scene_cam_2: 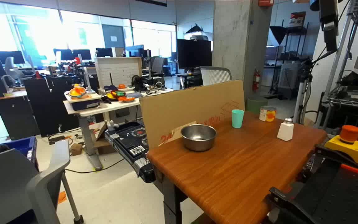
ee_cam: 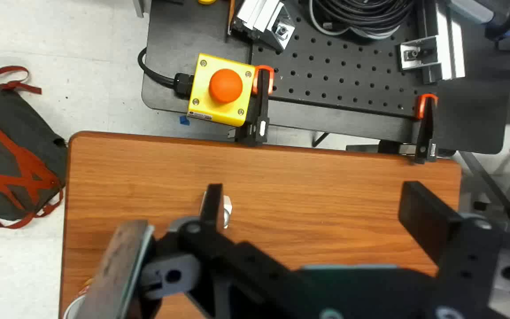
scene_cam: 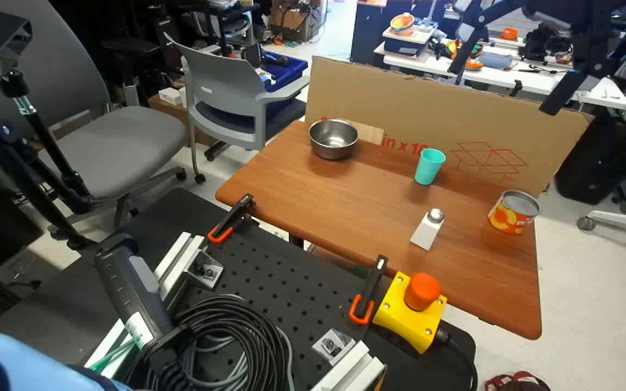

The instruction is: Move the saltshaker to the left

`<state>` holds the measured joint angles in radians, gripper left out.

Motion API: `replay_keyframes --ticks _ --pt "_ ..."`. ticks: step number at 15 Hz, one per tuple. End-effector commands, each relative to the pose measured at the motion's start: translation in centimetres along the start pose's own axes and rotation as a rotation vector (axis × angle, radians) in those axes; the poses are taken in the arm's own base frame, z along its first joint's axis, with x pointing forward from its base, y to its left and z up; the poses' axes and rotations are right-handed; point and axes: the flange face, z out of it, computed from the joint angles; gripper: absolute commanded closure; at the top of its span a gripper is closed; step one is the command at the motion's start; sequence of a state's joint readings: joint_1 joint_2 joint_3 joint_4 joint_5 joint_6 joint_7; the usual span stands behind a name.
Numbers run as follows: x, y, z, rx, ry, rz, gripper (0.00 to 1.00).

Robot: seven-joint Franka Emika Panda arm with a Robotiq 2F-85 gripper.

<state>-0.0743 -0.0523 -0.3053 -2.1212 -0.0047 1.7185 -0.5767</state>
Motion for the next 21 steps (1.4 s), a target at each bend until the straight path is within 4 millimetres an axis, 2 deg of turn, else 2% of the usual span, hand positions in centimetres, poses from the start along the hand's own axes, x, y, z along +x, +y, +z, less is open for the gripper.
replay_keyframes --ticks 1,7,11,16,21 --pt "0.0 0.0 0.0 0.000 0.000 0.000 0.00" --pt "0.0 0.0 0.0 0.000 0.000 0.000 0.00" --pt "1.7 0.7 2.0 -0.029 0.054 0.038 0.00" --pt "5.7 1.7 7.4 -0.104 0.126 0.042 0.00" --pt "9.3 1.4 13.2 -0.170 0.164 0.055 0.00"
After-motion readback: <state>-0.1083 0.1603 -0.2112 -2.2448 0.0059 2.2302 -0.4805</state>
